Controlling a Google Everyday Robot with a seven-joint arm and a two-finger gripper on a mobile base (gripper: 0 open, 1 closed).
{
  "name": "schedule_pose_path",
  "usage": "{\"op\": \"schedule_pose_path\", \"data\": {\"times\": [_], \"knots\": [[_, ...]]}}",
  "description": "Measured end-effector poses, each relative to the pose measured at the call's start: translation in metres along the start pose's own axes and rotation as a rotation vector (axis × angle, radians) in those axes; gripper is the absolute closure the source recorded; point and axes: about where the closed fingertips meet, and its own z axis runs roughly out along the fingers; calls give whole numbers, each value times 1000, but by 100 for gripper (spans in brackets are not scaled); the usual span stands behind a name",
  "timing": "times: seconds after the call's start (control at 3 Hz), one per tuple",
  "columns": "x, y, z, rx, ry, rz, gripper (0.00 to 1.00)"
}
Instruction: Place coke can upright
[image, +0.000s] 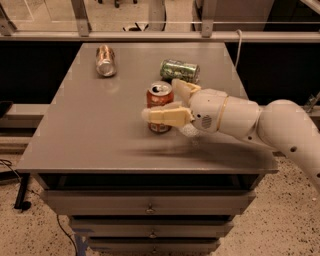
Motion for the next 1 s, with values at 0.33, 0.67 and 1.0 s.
{"op": "schedule_pose_path", "data": {"times": [0.33, 0.67, 1.0], "knots": [[-5, -1, -23, 42, 21, -20, 0], [-30, -1, -69, 103, 22, -60, 0], [-31, -4, -80, 123, 23, -60, 0]]}}
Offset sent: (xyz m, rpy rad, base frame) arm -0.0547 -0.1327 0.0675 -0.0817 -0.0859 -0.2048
